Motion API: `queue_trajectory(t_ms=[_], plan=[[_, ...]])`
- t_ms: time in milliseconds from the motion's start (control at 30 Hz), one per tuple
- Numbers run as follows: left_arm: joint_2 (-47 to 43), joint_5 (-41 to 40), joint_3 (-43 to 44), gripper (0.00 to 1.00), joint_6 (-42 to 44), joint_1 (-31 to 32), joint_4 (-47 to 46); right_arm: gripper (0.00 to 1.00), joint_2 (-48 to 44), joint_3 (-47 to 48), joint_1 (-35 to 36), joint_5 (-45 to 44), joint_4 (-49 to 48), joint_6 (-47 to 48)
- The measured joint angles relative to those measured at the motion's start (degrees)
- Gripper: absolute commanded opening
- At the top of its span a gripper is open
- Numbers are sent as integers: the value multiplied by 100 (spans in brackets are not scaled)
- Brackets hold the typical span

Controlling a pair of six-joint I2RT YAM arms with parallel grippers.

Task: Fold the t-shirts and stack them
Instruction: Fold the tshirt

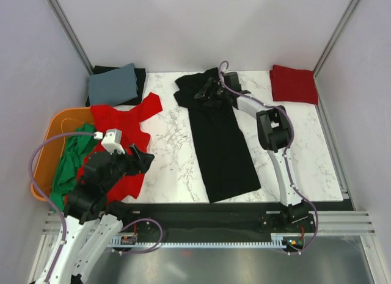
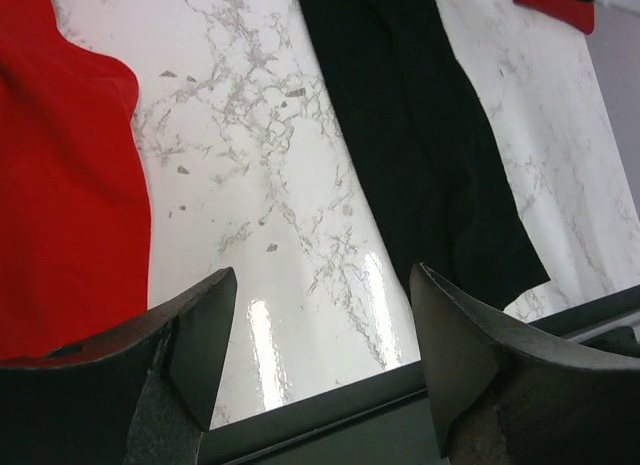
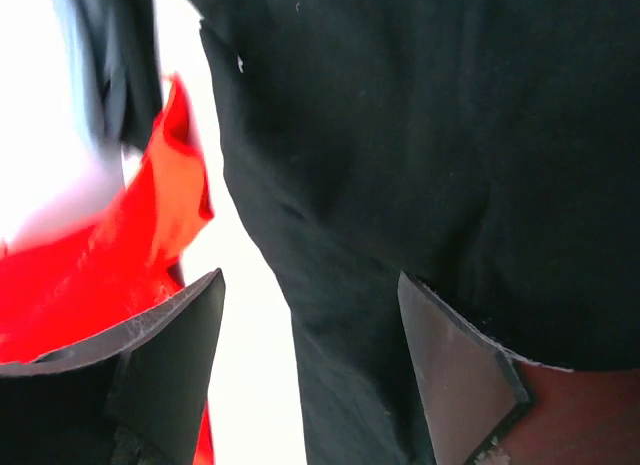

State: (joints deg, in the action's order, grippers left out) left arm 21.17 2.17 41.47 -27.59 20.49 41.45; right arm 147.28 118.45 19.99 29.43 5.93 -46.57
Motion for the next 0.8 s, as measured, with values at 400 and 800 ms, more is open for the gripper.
queue_trajectory(t_ms=[400,800], plan=[[243,142,-44,77,-2,0,-2,82,-413,-734,-487,-909,-686,-507],[568,472,-48,73,-238,0,-42,93,-1281,-577,-181,-1268,778,72]])
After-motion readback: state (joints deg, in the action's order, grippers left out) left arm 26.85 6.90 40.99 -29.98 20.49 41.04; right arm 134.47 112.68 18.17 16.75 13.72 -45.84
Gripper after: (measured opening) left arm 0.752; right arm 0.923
